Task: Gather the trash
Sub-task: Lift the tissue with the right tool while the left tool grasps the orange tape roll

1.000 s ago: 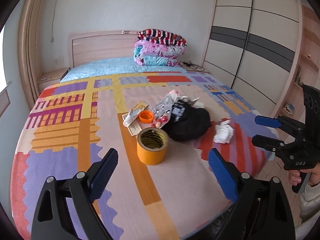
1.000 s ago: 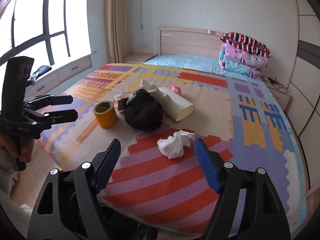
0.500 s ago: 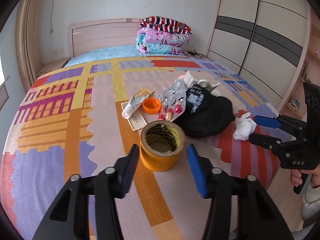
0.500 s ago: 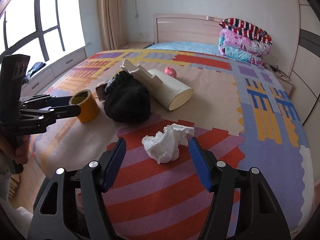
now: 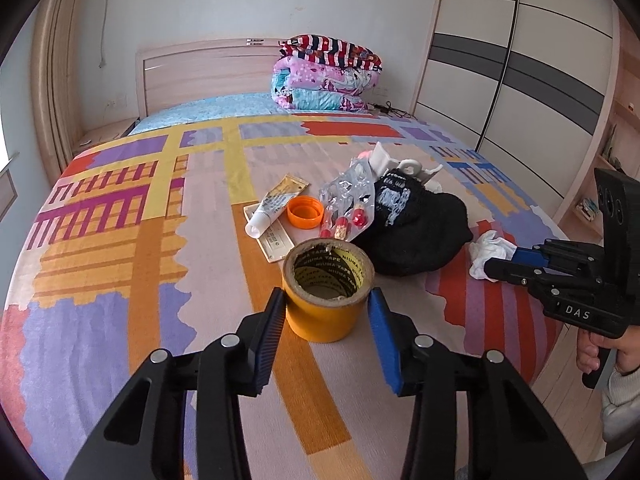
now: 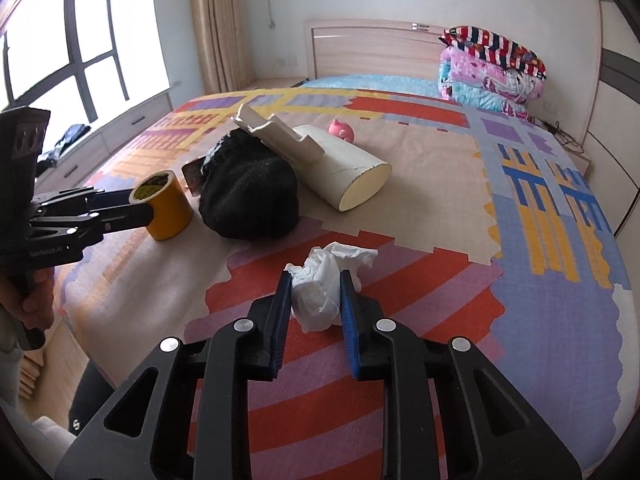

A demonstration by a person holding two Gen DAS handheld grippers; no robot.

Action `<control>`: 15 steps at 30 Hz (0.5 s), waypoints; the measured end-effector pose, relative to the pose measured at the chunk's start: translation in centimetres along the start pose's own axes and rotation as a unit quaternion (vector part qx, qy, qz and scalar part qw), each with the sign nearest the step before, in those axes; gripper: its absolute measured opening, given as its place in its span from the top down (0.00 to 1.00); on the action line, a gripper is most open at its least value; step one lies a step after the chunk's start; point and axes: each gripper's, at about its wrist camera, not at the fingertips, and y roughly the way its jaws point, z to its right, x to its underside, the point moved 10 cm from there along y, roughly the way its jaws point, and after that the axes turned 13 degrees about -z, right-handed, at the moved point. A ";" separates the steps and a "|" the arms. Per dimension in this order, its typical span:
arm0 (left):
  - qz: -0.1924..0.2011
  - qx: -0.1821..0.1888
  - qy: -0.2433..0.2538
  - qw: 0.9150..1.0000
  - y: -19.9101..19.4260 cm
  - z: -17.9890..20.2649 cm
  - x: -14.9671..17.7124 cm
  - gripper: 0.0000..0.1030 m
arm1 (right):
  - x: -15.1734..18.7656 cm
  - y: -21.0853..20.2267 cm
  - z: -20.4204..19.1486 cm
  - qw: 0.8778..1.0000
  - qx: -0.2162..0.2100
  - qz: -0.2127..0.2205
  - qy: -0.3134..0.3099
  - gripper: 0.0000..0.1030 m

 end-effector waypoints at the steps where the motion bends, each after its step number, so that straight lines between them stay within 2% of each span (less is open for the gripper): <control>1: 0.001 0.000 0.001 1.000 -0.2 0.1 0.1 0.62 | 0.0 -0.1 0.0 1.000 0.000 0.001 0.000 0.77; 3: 0.002 0.002 0.005 1.000 -0.6 0.4 0.3 0.65 | 0.0 -0.3 -0.1 1.000 -0.002 0.004 -0.001 0.77; 4: 0.001 0.003 0.007 1.000 -0.7 0.5 0.5 0.70 | 0.0 -0.4 -0.2 1.000 -0.002 0.004 -0.002 0.77; 5: 0.001 0.003 0.008 1.000 -0.8 0.7 0.7 0.84 | 0.1 -0.4 -0.3 1.000 -0.003 0.004 -0.002 0.77; 6: -0.003 0.006 0.009 1.000 -0.8 0.7 0.9 0.88 | 0.2 -0.5 -0.3 1.000 -0.004 0.004 -0.002 0.77; 10: -0.018 -0.007 -0.002 1.000 -0.3 0.4 1.5 0.86 | 0.6 -0.7 -0.6 1.000 -0.010 0.005 -0.002 0.77; 12: -0.021 -0.005 -0.014 1.000 -0.3 0.2 1.6 0.81 | 0.6 -1.0 -0.6 1.000 -0.012 0.008 -0.001 0.76; 13: -0.022 -0.005 -0.018 1.000 -0.3 0.2 1.6 0.69 | 0.7 -1.1 -0.6 1.000 -0.012 0.009 -0.001 0.76; 14: -0.021 -0.004 -0.018 1.000 -0.3 0.3 1.5 0.45 | 0.7 -1.2 -0.6 1.000 -0.010 0.010 0.000 0.76; 15: -0.017 -0.003 -0.016 1.000 -0.4 0.4 1.3 0.38 | 0.7 -1.2 -0.5 1.000 -0.011 0.010 0.000 0.76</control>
